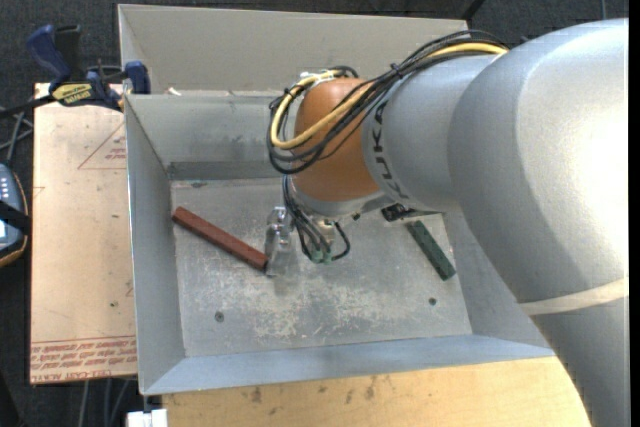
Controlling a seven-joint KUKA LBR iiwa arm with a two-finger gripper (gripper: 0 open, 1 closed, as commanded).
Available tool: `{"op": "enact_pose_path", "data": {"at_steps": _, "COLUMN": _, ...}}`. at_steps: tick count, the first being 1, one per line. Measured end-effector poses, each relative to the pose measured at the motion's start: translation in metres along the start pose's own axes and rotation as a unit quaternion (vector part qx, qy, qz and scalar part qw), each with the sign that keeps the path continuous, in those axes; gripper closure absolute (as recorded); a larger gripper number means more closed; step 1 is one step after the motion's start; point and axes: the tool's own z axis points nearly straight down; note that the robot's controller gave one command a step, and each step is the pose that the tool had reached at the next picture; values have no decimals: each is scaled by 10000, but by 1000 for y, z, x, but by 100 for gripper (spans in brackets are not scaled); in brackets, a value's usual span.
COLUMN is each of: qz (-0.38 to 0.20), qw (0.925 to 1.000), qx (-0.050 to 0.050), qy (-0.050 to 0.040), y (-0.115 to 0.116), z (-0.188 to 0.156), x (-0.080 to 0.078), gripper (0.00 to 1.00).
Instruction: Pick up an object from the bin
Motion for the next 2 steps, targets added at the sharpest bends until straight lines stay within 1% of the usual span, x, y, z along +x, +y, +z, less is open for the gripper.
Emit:
{"op": "enact_pose_path", "data": {"at_steps": 1, "qz": -6, "qw": 10000, "qx": 4, "qy": 8, "y": 0, "z": 1, "x": 1, "gripper": 0}}
{"op": "enact_pose_path", "data": {"at_steps": 2, "qz": -6, "qw": 10000, "qx": 5, "qy": 9, "y": 0, "z": 1, "x": 1, "gripper": 0}}
